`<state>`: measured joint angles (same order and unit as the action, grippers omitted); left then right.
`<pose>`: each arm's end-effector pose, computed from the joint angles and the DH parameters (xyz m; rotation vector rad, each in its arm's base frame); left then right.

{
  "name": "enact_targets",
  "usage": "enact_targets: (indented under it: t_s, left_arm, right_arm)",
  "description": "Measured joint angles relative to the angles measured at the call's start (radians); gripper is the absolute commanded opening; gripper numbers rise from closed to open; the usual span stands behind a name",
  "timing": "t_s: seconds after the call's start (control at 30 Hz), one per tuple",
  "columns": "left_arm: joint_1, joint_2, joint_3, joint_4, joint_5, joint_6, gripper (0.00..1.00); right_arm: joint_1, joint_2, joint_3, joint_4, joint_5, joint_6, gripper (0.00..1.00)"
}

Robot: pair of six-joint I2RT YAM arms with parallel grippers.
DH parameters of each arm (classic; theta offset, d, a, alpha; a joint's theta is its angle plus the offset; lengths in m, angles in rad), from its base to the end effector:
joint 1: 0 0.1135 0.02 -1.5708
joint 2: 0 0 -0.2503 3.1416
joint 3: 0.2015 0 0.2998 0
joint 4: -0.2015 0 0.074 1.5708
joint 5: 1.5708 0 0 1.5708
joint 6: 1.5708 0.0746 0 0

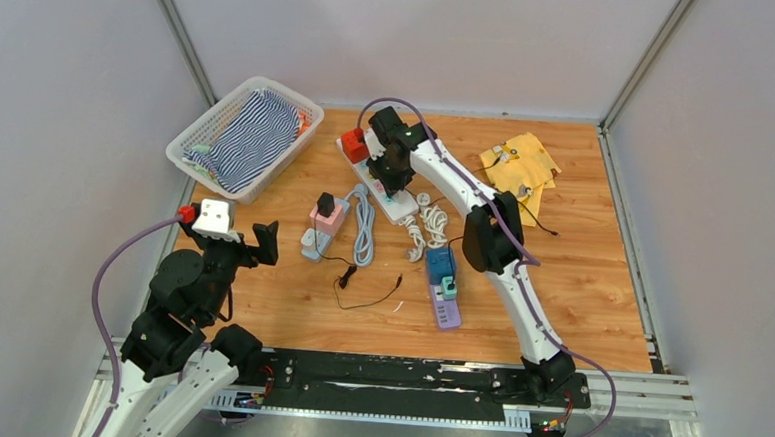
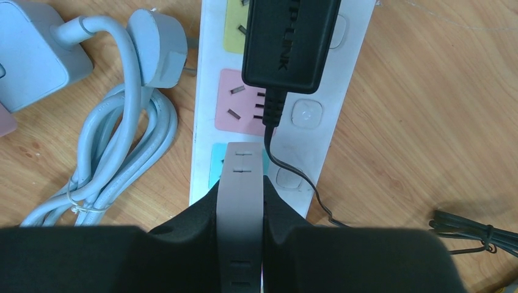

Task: Insert the plug
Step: Insert the plug into the socket.

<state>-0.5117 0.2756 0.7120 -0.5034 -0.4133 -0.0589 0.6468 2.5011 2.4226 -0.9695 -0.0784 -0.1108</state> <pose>0.1559 -0.0532 0.3506 0.0536 1.6322 -0.0994 0.4692 0.3616 0.1713 -1.0032 2.4456 0.2872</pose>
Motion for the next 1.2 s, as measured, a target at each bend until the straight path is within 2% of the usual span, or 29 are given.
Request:
enact_targets:
  t_s: [0.6, 1.2]
  left_arm:
    - [0.000, 0.000, 0.000, 0.000, -0.002, 0.000, 1.00]
    - [0.000, 0.001, 0.000, 0.000, -0.002, 0.000, 1.00]
  right_arm:
    - [-0.027, -0.014, -0.047, 0.055, -0.061, 0.002, 0.00]
    - [-0.033, -0.121, -0.257, 0.220, -0.065, -0.021, 0.00]
